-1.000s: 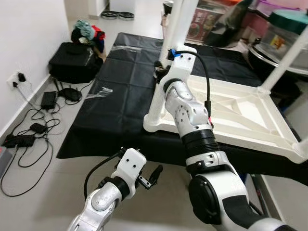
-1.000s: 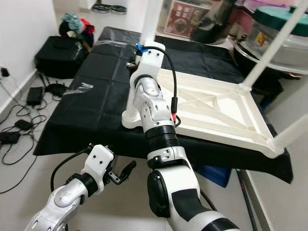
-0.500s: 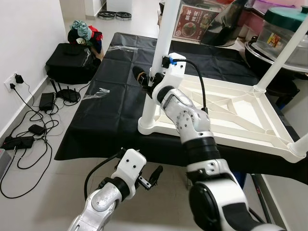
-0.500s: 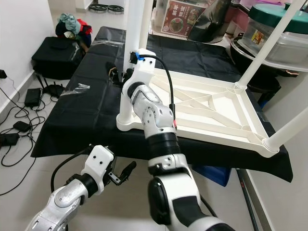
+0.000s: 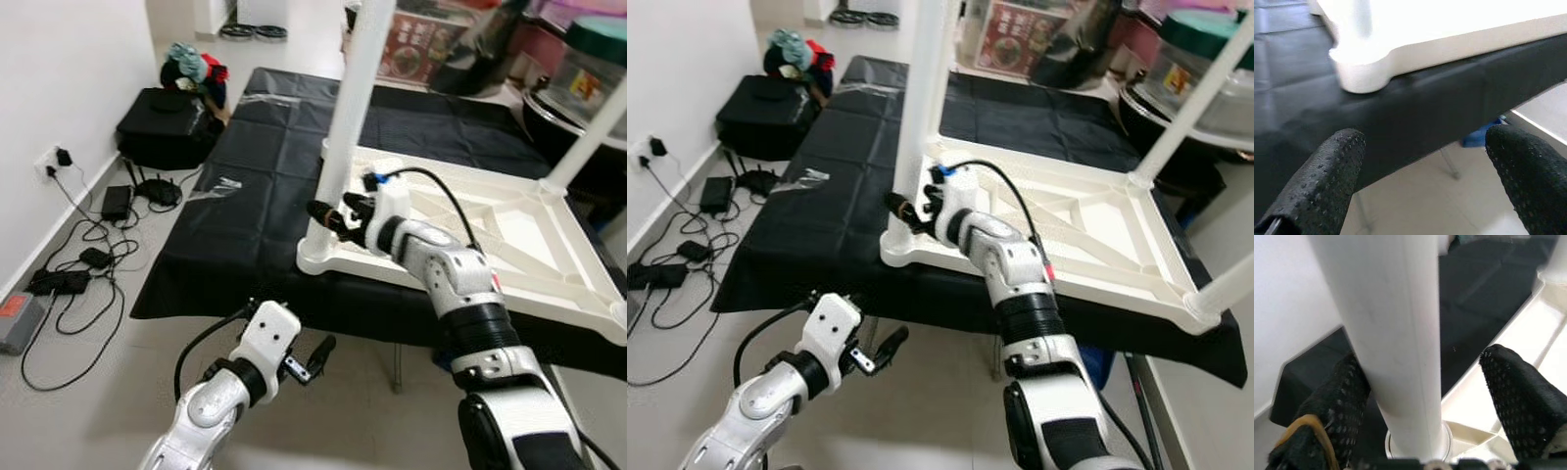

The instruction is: Building children table

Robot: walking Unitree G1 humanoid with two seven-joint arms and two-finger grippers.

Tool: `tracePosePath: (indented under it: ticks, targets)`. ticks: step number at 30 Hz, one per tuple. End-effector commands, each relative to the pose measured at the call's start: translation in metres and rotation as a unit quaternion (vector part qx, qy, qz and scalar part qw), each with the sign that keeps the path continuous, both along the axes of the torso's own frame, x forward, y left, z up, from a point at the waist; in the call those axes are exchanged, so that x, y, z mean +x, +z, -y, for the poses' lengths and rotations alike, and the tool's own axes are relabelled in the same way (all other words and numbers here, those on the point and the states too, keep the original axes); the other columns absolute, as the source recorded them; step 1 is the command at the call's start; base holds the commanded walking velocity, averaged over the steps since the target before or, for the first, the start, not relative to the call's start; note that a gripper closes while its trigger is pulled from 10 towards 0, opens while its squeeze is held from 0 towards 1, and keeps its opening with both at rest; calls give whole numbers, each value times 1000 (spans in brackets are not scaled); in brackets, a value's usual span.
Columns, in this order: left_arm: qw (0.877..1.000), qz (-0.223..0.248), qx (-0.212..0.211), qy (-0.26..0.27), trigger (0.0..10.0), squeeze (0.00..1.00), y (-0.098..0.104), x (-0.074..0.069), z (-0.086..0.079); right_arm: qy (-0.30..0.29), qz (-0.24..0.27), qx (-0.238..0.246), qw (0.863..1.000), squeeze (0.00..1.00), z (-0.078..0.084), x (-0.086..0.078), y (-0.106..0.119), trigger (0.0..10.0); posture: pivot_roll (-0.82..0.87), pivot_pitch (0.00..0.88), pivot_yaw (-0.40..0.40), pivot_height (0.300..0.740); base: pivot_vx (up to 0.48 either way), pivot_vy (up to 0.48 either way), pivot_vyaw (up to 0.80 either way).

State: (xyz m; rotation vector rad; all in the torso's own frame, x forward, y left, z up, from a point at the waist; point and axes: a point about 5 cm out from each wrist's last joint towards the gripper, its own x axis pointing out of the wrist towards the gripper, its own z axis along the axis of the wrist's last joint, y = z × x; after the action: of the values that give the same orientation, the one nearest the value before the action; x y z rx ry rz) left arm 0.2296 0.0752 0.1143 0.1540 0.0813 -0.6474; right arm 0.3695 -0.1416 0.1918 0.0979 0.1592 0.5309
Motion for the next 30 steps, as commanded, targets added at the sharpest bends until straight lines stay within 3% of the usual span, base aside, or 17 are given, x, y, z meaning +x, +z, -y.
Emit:
tracePosePath:
  ticks: [1, 3, 4, 7, 9, 11, 13, 16, 18, 21, 25, 30]
  targets:
    - [1000, -6, 4, -3, 10000, 0, -3, -1, 1, -20, 17, 5, 1000, 0, 28, -8, -5, 10000, 127, 47, -117, 740, 0, 0, 0]
    - [1000, -6, 4, -3, 10000, 0, -3, -1, 1, -20, 17, 5, 1000, 0, 28, -8, -5, 10000, 127, 47, -117, 740, 0, 0, 0]
    - [1000, -7, 4, -2, 10000, 0, -3, -1, 0, -35, 27, -14, 999, 0, 39, -16, -14, 10000, 121, 49, -113, 740, 0, 0, 0]
    - [1000, -8, 6, -2, 10000, 0, -4, 0, 0, -51, 27, -24, 998, 0, 44, -26, -26, 10000, 112, 46, -110, 740, 0, 0, 0]
    - [1000, -11, 8, -4, 10000, 0, -5, 2, -1, -40, 11, 22, 999, 0, 37, -48, -39, 10000, 112, 44, -102, 740, 0, 0, 0]
    - [1000, -9, 10, -5, 10000, 0, -5, 2, -1, -59, 33, 29, 997, 0, 35, -55, -39, 10000, 120, 40, -99, 740, 0, 0, 0]
    - [1000, -3, 11, 1, 10000, 0, -4, 3, -2, -151, 91, -32, 984, 0, 43, -60, -33, 10000, 115, 41, -97, 740, 0, 0, 0]
    - [1000, 1, 8, 8, 10000, 0, -2, 4, -4, -193, 116, -63, 972, 0, 45, -65, -30, 10000, 106, 39, -94, 740, 0, 0, 0]
    - [1000, 7, 6, 17, 10000, 0, -1, 6, -6, -208, 136, -75, 966, 0, 39, -77, -30, 10000, 103, 31, -90, 740, 0, 0, 0]
    - [1000, 12, 6, 21, 10000, 0, 0, 7, -6, -211, 135, -75, 965, 0, 34, -82, -32, 10000, 103, 28, -90, 740, 0, 0, 0]
    - [999, 18, 9, 28, 10000, 0, 0, 10, -6, -206, 112, -90, 968, 0, 13, -95, -51, 10000, 109, 12, -83, 740, 0, 0, -800]
    - [999, 19, 11, 31, 10000, 0, -1, 11, -7, -202, 100, -100, 969, 0, 5, -99, -61, 10000, 113, 1, -83, 740, 0, 0, -746]
